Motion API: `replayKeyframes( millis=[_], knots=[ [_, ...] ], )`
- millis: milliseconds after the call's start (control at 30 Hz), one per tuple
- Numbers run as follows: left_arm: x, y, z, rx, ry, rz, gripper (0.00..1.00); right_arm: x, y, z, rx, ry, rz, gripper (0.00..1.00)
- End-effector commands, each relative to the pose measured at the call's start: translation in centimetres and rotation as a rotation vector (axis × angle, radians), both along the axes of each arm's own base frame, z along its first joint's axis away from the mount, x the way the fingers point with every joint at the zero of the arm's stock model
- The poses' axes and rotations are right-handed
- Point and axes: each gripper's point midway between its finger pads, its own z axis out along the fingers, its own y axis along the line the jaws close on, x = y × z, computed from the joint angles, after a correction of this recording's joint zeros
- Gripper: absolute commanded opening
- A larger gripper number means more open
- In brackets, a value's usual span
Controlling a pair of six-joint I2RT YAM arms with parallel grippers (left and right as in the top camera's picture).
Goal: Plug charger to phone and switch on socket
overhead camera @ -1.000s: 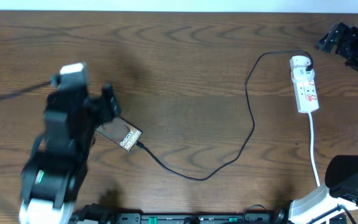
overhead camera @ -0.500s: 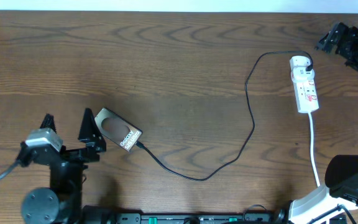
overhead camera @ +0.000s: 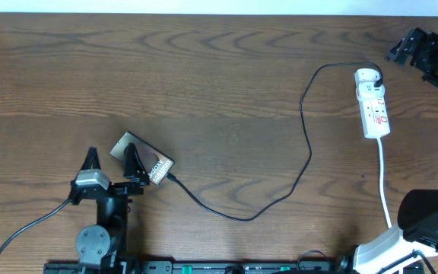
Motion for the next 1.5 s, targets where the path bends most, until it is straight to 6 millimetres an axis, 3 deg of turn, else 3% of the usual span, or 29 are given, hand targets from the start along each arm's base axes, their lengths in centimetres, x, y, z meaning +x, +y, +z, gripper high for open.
replayKeyframes(
  millis=[0,167,667,900,1467],
  knots=[
    [0.1,-0.1,-1.1,-0.029,0.037,-0.011,0.86,0.0,0.0,0.2,0.006,-0.004,-0.009,0.99],
    [-0.2,-0.1,-7.5,0.002,0.3,-0.009,0.86,0.0,0.0,0.2,0.006,-0.004,-0.009,0.99],
    [-0.1,-0.6,-7.3,0.002,0.289,-0.036,0.86,0.0,0.0,0.2,0.006,-0.004,-0.009,0.99],
    [-0.1,1.0,-7.3,-0.007,0.289,0.027,0.86,0.0,0.0,0.2,0.006,-0.004,-0.009,0.99],
    [-0.1,1.0,-7.4,-0.007,0.292,0.029,0.86,0.0,0.0,0.2,0.006,-0.004,-0.009,0.99]
  ],
)
